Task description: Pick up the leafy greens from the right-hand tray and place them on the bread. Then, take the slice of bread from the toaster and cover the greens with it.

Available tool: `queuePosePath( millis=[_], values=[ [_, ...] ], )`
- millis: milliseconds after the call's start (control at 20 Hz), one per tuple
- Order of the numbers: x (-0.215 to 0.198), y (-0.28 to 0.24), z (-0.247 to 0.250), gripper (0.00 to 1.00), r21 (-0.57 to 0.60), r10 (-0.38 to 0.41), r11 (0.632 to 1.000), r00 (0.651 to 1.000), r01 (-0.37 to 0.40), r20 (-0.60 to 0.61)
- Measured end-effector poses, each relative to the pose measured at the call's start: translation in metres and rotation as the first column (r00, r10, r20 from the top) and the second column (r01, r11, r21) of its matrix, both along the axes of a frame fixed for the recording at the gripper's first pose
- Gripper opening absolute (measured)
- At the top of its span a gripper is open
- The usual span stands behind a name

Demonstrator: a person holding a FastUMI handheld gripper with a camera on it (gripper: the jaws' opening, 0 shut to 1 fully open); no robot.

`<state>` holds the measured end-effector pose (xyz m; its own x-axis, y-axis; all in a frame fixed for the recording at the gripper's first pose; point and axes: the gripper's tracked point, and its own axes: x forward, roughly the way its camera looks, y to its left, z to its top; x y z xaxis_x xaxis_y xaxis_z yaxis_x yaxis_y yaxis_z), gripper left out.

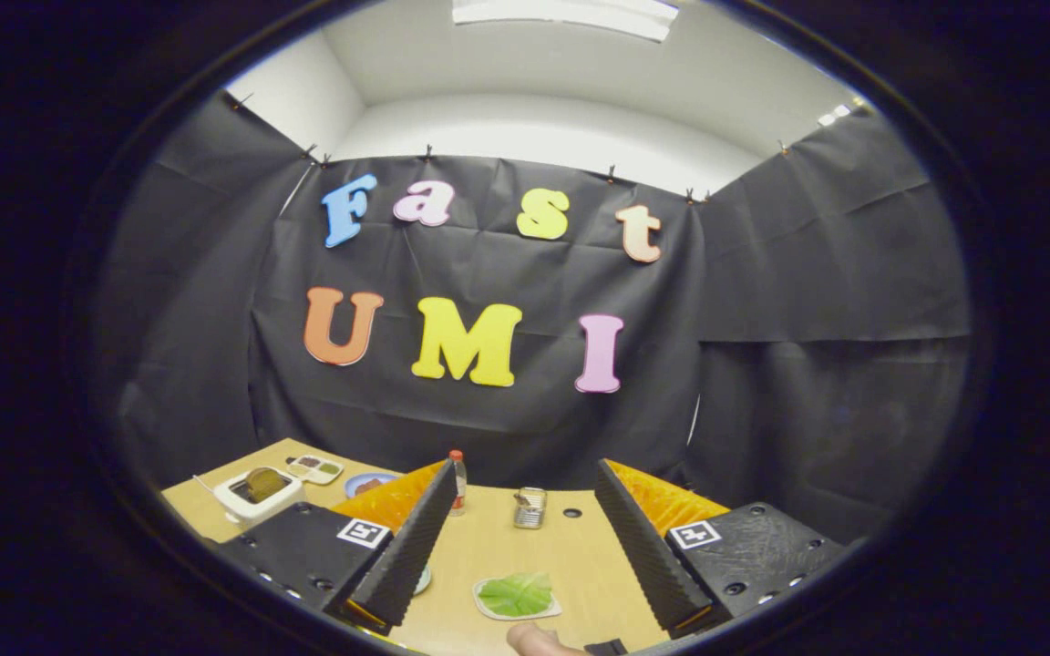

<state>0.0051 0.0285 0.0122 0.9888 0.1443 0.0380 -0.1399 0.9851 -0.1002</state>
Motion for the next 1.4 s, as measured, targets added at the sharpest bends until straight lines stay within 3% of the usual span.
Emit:
queuePosePath(
  millis=[350, 750, 1100, 1250, 1400],
  values=[
    [0.017, -0.004, -0.032, 0.95, 0.045, 0.051, 0.998, 0.997, -0.048, -0.054],
    [0.104, -0.031, -0.141, 0.95, 0.117, 0.116, 0.989, 0.96, -0.088, -0.255],
    [0.192, -0.051, -0.273, 0.96, 0.093, 0.161, 0.987, 0.855, -0.132, -0.493],
    [0.223, -0.041, -0.328, 0.96, 0.12, 0.18, 0.984, 0.771, -0.135, -0.61],
    [0.243, -0.035, -0.375, 0.95, 0.144, 0.166, 0.986, 0.677, -0.088, -0.718]
  ],
)
